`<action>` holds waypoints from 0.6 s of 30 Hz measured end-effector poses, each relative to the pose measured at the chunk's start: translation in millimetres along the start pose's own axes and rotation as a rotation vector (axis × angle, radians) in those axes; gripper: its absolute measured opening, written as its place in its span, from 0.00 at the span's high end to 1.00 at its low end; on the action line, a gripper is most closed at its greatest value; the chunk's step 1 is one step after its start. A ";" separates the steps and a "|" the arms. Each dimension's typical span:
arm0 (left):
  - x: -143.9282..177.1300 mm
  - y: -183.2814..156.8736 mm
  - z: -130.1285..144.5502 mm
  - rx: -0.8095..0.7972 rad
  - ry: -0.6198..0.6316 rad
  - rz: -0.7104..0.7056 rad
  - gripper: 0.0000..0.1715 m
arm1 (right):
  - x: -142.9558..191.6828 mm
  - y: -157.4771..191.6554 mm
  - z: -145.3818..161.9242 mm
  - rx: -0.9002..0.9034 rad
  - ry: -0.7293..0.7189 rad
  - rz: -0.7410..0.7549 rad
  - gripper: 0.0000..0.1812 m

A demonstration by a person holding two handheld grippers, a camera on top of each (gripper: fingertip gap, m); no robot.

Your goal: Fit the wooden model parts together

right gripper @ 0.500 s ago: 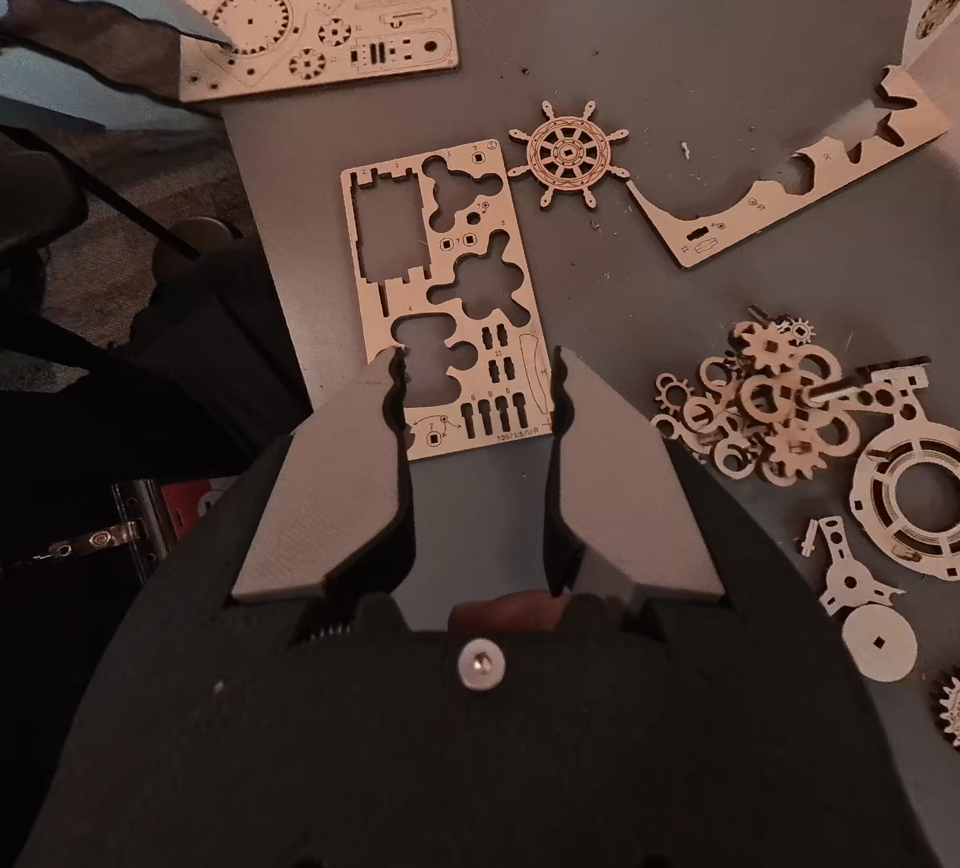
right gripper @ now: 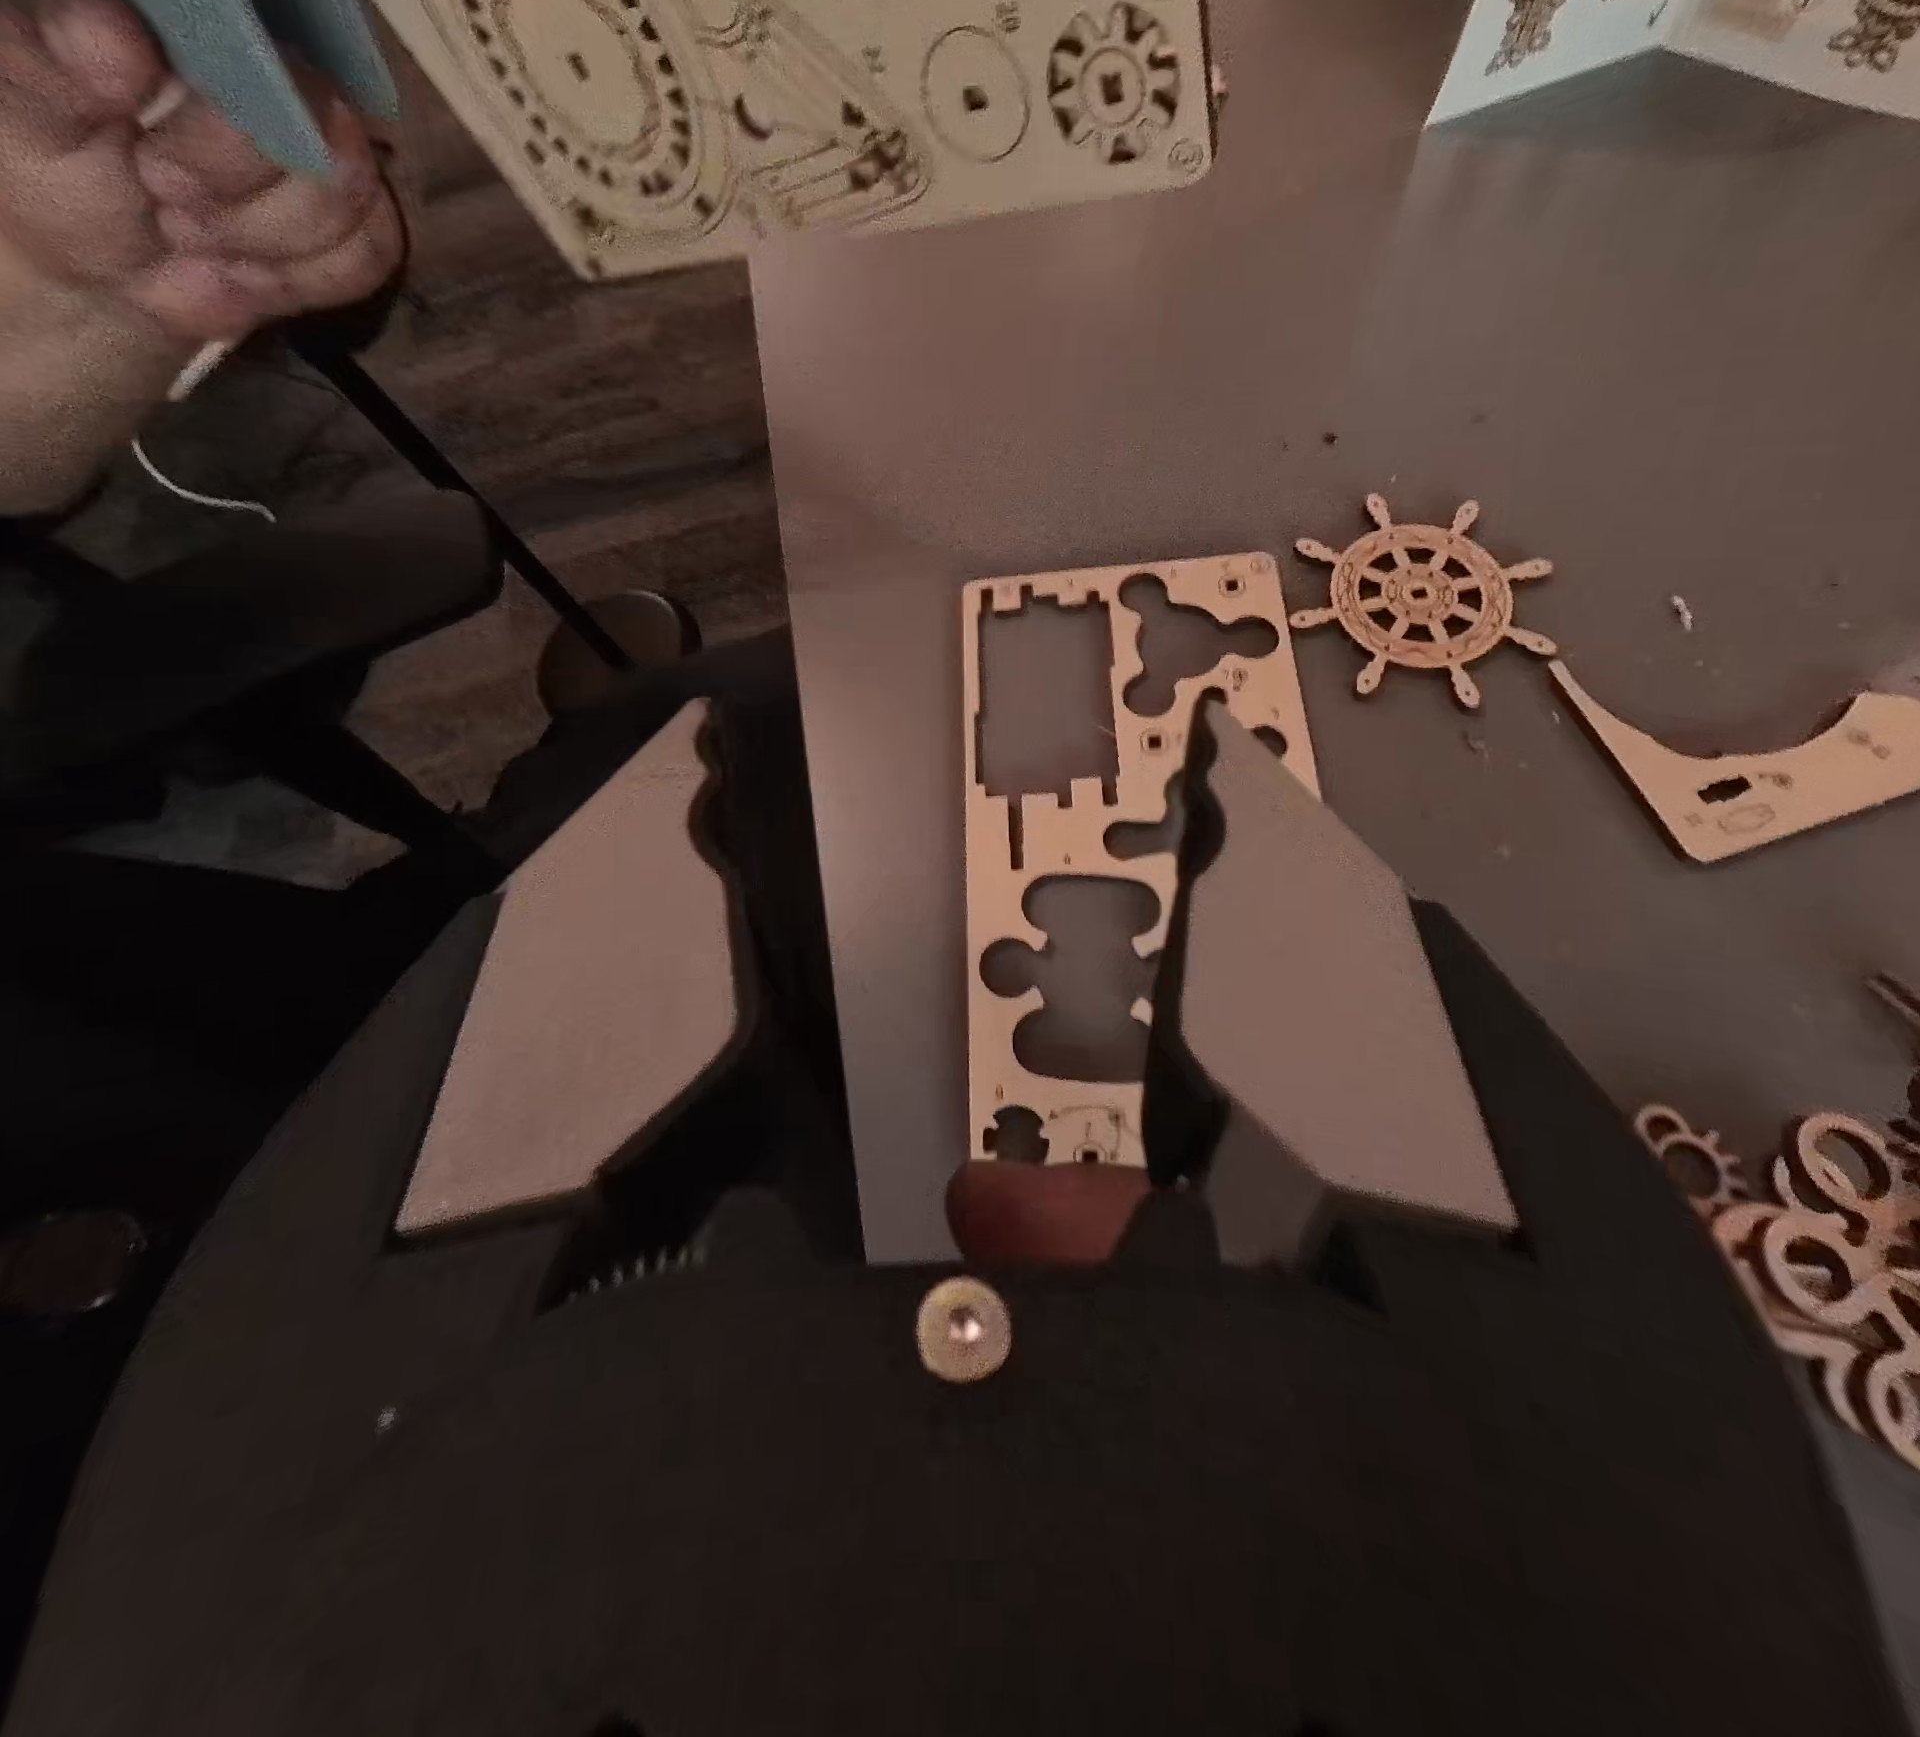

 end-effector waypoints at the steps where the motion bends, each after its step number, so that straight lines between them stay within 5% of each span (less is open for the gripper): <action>1: -3.2 -2.5 2.4 0.111 -0.028 0.081 1.00 | -0.1 -0.5 -4.9 -0.005 -0.050 0.021 0.48; 3: -11.5 -9.0 12.1 0.232 -0.067 0.200 1.00 | 4.5 -1.7 -16.1 -0.022 -0.192 0.058 0.44; 6: -26.0 -22.2 25.3 0.347 -0.081 0.348 0.99 | 12.6 5.0 -24.3 -0.044 -0.362 -0.088 0.56; 11: -41.3 -17.3 33.1 0.356 0.045 0.400 0.95 | 32.8 8.6 -20.8 -0.108 -0.491 -0.465 1.00; 18: -55.5 -12.2 -6.1 0.050 0.243 0.286 0.76 | 35.4 -8.5 -8.6 -0.145 -0.428 -0.456 1.00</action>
Point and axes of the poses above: each gripper's, where its closed fingertips meet, x back along the fingers, z out of its underside, y = z × x across the jaws, the point moved 8 cm from there along x, back along the fingers, and after that the axes turned 11 degrees about x, right-handed, at the moved point
